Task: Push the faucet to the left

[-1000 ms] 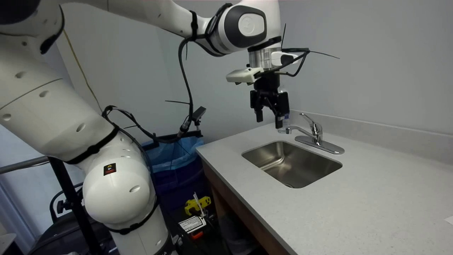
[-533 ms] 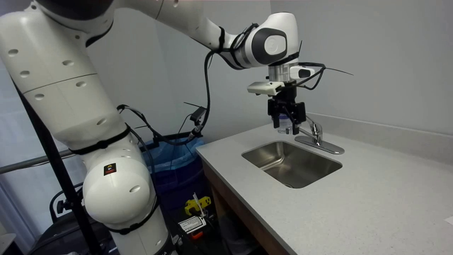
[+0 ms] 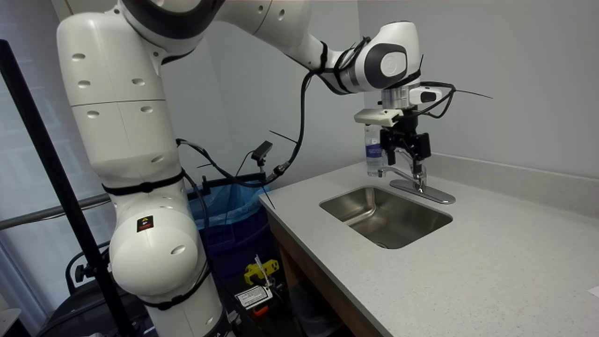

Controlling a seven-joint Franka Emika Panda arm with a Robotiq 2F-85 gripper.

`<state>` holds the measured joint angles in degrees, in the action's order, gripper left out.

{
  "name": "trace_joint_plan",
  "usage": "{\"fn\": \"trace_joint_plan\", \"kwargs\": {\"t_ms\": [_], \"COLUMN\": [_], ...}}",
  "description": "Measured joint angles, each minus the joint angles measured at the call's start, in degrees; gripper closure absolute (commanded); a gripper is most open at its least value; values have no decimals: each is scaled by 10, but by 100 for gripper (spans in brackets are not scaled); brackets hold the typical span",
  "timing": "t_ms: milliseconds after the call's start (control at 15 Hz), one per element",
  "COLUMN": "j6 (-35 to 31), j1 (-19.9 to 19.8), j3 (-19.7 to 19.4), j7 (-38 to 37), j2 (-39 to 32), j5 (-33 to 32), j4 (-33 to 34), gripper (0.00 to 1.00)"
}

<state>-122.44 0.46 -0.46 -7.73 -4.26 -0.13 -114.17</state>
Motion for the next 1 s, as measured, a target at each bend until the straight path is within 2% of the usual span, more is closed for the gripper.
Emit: {"fn": "trace_joint_plan", "kwargs": {"t_ms": [533, 1000], "j6": [27, 32], "j1": [-16, -17], "j3": [-25, -25], "j7": [2, 2], "j2": [-89, -102], "j5": [-8, -8], "j4": [141, 158], "gripper": [0, 0]}}
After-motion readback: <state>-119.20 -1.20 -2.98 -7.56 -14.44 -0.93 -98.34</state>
